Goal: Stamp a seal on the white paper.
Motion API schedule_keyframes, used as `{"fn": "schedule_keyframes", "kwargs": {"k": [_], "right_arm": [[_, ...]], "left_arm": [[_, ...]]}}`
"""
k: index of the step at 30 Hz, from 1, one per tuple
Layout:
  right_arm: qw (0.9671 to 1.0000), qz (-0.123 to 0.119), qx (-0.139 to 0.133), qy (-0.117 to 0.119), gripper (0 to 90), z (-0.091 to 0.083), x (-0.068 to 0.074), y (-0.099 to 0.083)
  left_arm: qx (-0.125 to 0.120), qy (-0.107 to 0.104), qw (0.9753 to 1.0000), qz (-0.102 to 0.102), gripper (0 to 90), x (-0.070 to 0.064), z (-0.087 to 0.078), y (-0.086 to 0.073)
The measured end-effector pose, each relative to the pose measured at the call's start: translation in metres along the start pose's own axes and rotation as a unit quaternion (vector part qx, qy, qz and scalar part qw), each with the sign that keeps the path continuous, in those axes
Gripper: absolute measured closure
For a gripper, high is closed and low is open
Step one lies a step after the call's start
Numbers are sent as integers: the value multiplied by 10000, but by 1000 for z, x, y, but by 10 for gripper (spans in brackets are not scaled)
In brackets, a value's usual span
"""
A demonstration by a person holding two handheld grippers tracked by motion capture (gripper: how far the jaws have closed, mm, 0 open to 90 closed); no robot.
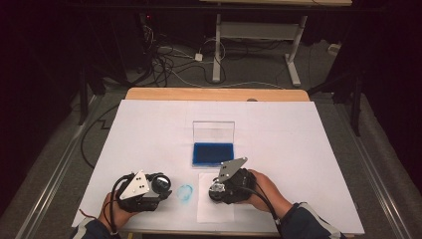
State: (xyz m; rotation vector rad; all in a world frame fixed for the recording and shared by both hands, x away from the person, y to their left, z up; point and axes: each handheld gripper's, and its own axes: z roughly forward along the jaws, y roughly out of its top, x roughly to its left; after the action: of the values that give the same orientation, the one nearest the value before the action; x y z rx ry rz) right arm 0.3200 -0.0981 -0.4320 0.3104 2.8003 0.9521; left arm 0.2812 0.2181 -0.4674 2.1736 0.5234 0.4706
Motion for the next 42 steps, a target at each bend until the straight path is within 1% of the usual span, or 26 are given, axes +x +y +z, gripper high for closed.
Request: {"fn": "schedule_keyframes", "kwargs": {"k": [3,5,7,12,16,19,22,25,31,35,37,40,42], "right_arm": [[10000,30,47,29,563,3,-1,-1],[9999,5,100,38,563,5,0,-1],[9999,-1,95,63,563,6,0,-2],[9998,17,194,59,563,10,0,-3],[9998,37,158,99,563,10,-1,-5],[9997,44,207,93,563,10,0,-6],[9997,74,200,119,564,10,-1,-7],[9996,58,251,73,564,11,0,-6],[9997,101,215,87,565,12,0,-8],[9997,73,234,28,566,12,1,-9],[9998,79,190,29,566,13,1,-9],[9997,9,225,-70,567,13,3,-9],[9998,13,203,-54,567,13,2,-10]], "left_arm": [[6,-3,10000,1,361,0,0,0],[5,-7,10000,1,362,0,0,0],[12,-6,10000,4,361,0,0,0],[30,-30,10000,12,361,0,1,0],[31,-33,10000,13,361,0,1,0],[34,-44,10000,20,361,0,1,0],[29,-47,10000,16,361,0,1,0],[39,-49,10000,26,361,-1,2,0],[36,-68,10000,31,362,-2,2,0],[25,-73,10000,21,361,-2,2,0],[23,-77,10000,19,361,-2,2,0],[28,-79,10000,16,361,-2,2,0],[27,-77,10000,17,361,-2,2,0]]}}
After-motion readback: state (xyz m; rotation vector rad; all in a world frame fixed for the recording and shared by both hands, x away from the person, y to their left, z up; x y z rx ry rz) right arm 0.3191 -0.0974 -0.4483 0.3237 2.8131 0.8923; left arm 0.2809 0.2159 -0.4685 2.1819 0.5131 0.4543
